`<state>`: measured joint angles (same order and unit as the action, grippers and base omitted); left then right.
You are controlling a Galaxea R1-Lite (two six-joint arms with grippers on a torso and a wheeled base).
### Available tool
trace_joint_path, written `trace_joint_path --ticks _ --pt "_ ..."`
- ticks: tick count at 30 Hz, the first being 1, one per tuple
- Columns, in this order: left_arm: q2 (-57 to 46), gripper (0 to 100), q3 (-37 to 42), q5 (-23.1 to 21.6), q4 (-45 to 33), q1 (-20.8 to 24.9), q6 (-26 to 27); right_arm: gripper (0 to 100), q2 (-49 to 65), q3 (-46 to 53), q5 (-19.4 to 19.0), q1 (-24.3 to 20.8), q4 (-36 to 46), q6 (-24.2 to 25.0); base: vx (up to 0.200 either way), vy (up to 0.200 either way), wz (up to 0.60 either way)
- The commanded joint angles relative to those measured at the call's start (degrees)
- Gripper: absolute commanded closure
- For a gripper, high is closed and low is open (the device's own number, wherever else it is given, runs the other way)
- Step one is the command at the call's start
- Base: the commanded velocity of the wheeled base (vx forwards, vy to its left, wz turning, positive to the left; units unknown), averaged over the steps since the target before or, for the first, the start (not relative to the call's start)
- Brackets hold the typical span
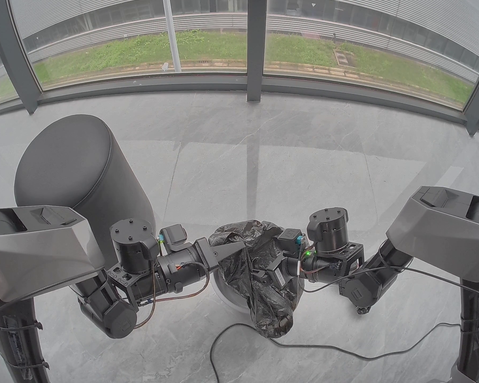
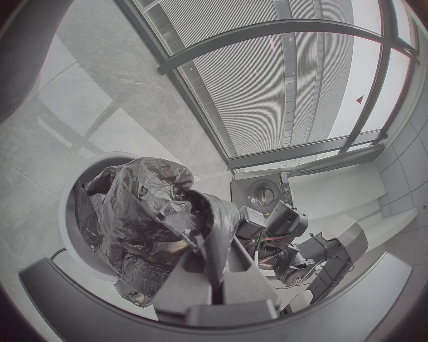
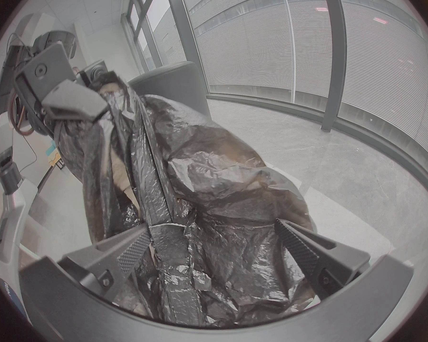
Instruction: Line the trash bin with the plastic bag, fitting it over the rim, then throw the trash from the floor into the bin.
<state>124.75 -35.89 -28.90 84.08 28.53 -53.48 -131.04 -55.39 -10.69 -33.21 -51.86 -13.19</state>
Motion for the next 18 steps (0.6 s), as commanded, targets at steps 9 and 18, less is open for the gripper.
trace_joint_path --ticks 9,18 --pt "0.23 100 -3.05 0.08 -0.06 0.21 -1.10 0 -0.98 -0.68 -0.30 -2.83 -0.44 -1.93 0.000 0.000 0.00" --pt "0.32 100 -3.13 -0.01 0.03 1.27 -2.42 0 -5.37 -5.95 -0.12 -2.74 -0.17 -1.75 0.000 0.000 0.00"
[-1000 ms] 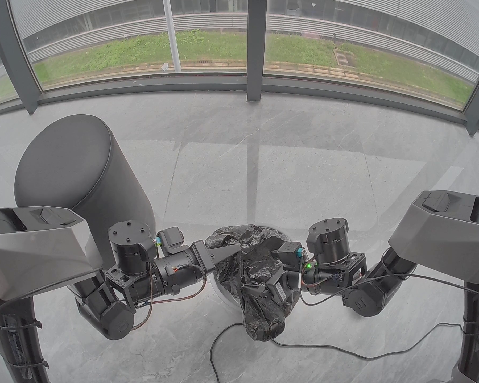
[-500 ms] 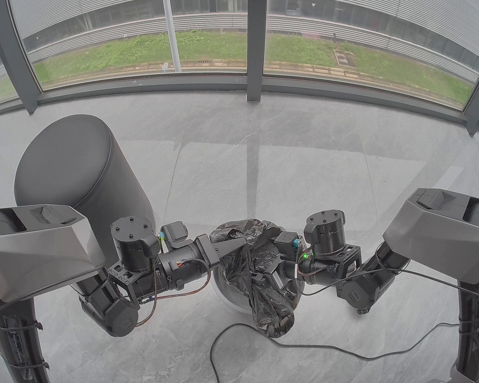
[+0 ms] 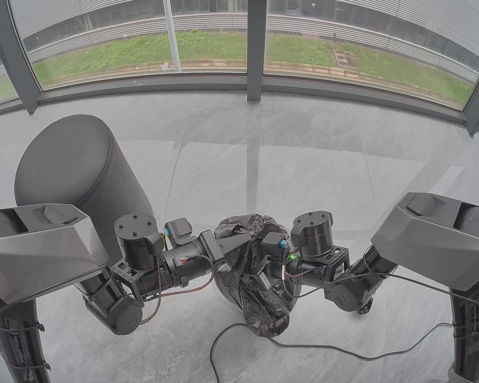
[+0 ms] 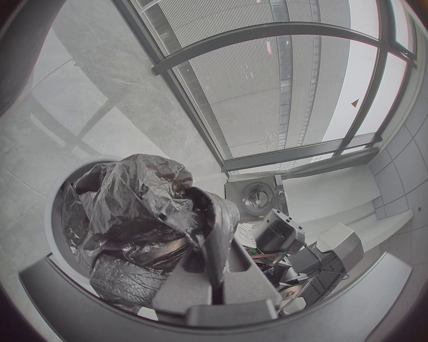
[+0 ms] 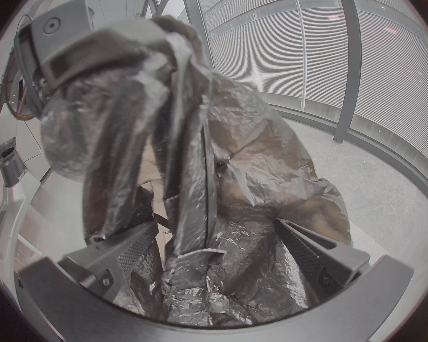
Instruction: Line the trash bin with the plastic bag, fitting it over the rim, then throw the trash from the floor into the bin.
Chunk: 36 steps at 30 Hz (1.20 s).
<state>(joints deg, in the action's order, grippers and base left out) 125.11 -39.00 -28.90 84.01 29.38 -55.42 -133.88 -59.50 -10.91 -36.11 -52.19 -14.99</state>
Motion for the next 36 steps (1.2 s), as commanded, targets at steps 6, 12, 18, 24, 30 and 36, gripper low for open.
trace_joint_path --ticks 6,12,18,24,30,36 --pt "0.04 100 0.24 0.16 0.11 -0.29 -0.30 100 -2.62 -1.67 0.01 2.89 -0.11 0.05 0.000 0.000 0.00" --pt "0.04 100 0.24 0.16 0.11 -1.78 -0.22 100 2.04 -0.26 -0.08 6.49 -0.19 -0.39 0.000 0.000 0.00" --pt "1.19 100 0.50 0.16 -0.07 -2.92 0.22 100 7.31 4.39 -0.25 8.77 -0.28 -1.09 0.000 0.000 0.00" --pt "3.82 100 1.29 0.08 -0.16 -3.19 5.23 100 11.71 8.61 -0.95 9.04 -0.28 -1.18 0.000 0.000 0.00" --pt "6.37 100 1.47 0.16 -0.16 -2.84 8.92 100 11.88 8.53 -0.87 10.18 -0.28 -1.18 0.000 0.000 0.00" --pt "7.78 100 1.91 0.16 -1.74 -3.80 15.08 100 8.90 4.13 -1.83 10.71 -0.28 -1.18 0.000 0.000 0.00"
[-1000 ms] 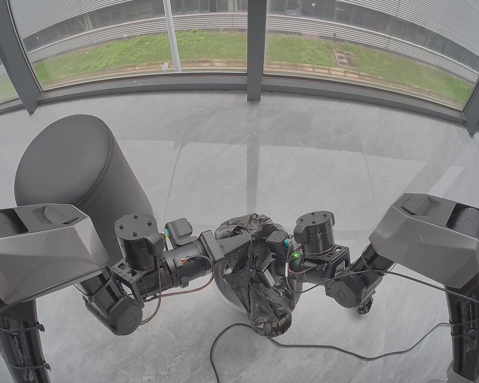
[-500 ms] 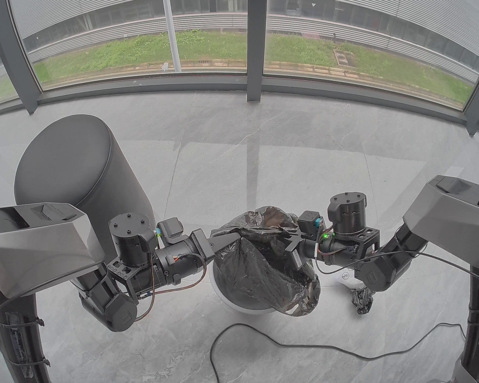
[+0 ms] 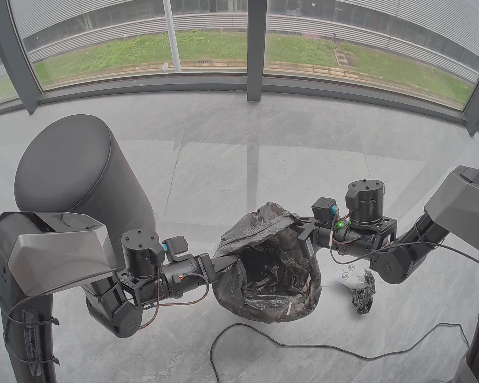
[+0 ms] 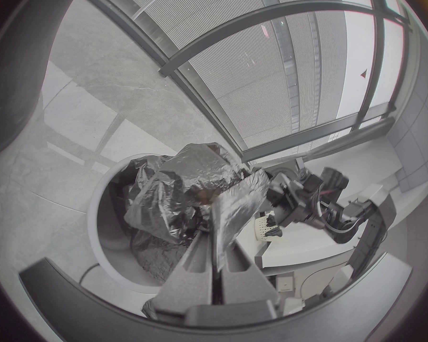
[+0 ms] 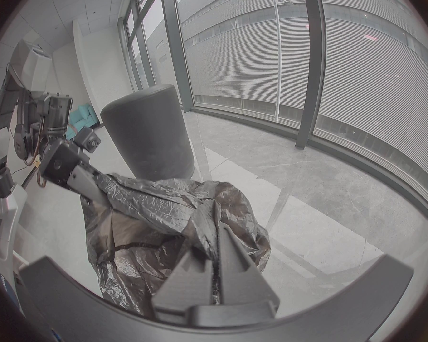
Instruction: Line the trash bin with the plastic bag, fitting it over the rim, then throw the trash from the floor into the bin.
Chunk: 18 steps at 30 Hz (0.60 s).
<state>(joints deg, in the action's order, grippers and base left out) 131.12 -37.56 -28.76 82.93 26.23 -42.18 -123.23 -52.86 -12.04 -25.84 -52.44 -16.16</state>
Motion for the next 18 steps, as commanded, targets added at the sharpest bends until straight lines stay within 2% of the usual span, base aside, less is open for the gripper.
trace_joint_path --ticks 1,10,14,18 --pt "1.77 100 0.73 0.19 -1.19 -0.75 2.63 100 -1.83 -2.51 -1.32 0.36 -0.03 -0.01 0.000 0.000 0.00" --pt "1.77 100 2.40 1.16 -2.95 -4.44 6.41 100 -3.94 -1.99 -2.81 -1.31 -0.03 -1.06 0.000 0.000 0.00" --pt "2.74 100 1.61 4.50 -5.68 -6.81 9.40 100 -6.23 -5.50 -2.81 -2.46 -0.03 -1.06 0.000 0.000 0.00" --pt "4.58 100 -1.29 7.40 -7.61 -7.51 10.10 100 -8.51 -8.67 -2.72 -2.63 -0.03 -1.15 0.000 0.000 0.00"
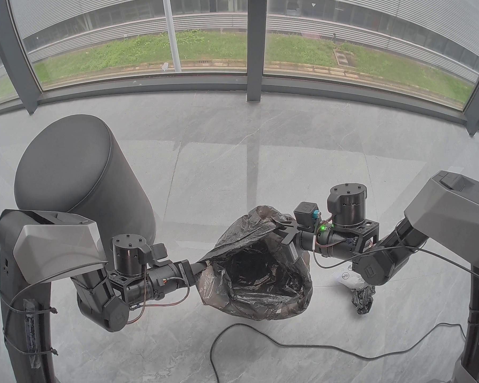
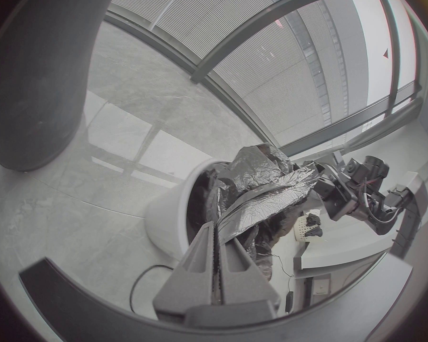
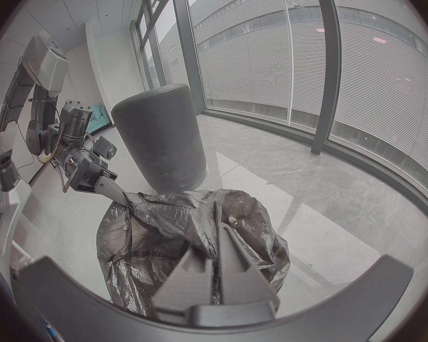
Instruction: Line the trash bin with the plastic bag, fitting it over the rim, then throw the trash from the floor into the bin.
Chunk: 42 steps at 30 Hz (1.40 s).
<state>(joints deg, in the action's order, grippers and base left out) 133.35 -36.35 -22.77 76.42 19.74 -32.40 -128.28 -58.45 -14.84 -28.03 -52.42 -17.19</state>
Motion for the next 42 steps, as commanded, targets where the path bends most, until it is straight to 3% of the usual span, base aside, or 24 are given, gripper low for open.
trace_joint_path --ticks 1,15,22,37,42 --pt "2.97 100 -3.55 1.59 -1.19 -1.02 0.32 100 -3.91 -3.77 0.07 -0.45 -0.05 -0.04 0.000 0.000 0.00" --pt "7.98 100 -16.47 2.12 -7.69 -0.93 1.55 100 -6.89 -8.69 -0.02 1.31 0.04 -0.21 0.000 0.000 0.00" --pt "8.77 100 -20.16 2.21 -9.54 -0.93 1.55 100 -7.16 -11.16 -0.11 3.59 1.27 -2.76 0.000 0.000 0.00" --pt "9.21 100 -27.19 2.21 -13.41 -1.37 1.64 100 -12.43 -26.62 -0.11 6.23 12.61 -7.60 0.000 0.000 0.00" --pt "9.03 100 -28.42 2.21 -14.46 -1.37 1.73 100 -13.13 -26.89 -0.11 6.67 13.48 -8.12 0.000 0.000 0.00"
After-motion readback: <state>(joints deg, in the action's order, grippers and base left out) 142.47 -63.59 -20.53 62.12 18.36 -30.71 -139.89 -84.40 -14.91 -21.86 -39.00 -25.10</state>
